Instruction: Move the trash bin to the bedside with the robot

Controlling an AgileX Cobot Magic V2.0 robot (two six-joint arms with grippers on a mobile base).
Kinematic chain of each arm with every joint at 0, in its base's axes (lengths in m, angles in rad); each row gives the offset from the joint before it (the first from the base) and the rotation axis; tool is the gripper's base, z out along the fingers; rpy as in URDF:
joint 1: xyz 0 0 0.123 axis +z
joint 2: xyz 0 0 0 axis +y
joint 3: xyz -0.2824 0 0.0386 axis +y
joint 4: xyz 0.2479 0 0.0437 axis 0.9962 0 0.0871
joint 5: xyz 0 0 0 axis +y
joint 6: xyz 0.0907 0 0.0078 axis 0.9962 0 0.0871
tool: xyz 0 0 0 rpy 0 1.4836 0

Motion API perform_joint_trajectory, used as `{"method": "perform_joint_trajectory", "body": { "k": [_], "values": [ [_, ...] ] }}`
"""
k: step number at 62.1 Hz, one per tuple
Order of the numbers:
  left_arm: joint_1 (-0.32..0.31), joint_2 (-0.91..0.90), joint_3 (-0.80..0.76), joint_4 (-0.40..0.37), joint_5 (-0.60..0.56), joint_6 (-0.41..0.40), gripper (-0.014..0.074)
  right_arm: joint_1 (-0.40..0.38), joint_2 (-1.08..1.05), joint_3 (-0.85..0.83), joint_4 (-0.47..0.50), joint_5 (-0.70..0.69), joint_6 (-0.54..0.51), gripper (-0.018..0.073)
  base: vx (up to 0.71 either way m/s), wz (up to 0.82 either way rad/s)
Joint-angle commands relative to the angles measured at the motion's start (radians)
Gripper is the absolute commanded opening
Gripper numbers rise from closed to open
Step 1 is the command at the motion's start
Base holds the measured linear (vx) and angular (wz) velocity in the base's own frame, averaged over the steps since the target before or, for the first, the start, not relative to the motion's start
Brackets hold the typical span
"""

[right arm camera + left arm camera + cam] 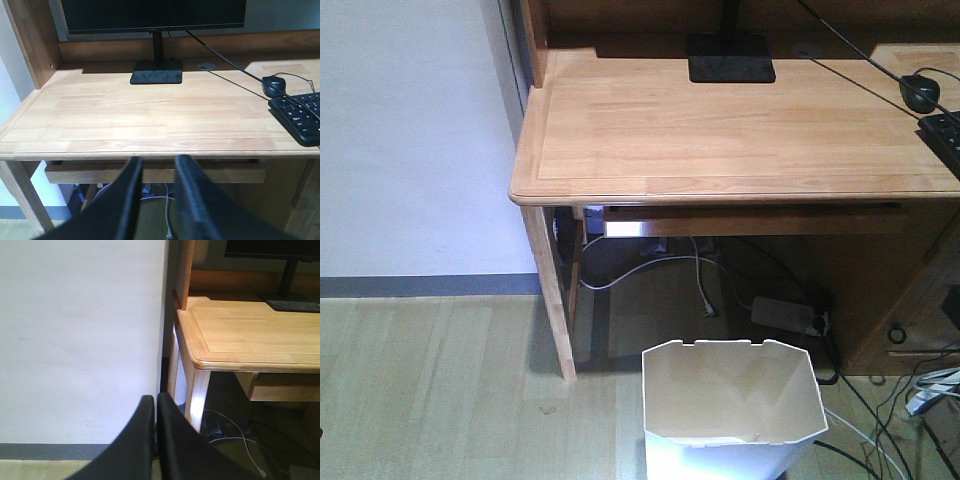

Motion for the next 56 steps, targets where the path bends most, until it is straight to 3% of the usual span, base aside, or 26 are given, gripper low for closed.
{"method": "perform_joint_trajectory", "body": {
  "k": [1, 15, 43, 56],
  "values": [
    [0.001, -0.014, 0.012, -0.004, -0.069, -0.006, -0.0006, 0.0, 0.012, -0.033, -0.003, -0.076, -0.016, 0.0307, 0.0, 0.0],
    [0.001, -0.014, 0.012, -0.004, -0.069, -0.006, -0.0006, 0.0, 0.012, -0.033, 0.0, -0.078, -0.016, 0.0463, 0.0, 0.0],
    [0.001, -0.014, 0.012, -0.004, -0.069, -0.006, -0.0006, 0.0, 0.019, -0.042, 0.025, -0.072, -0.011, 0.0466, 0.0, 0.0],
    [0.001, -0.014, 0.012, -0.004, -0.069, -0.006, -0.0006, 0.0, 0.167, -0.18, 0.023, 0.13, -0.078, 0.0466, 0.0, 0.0]
  ]
}}
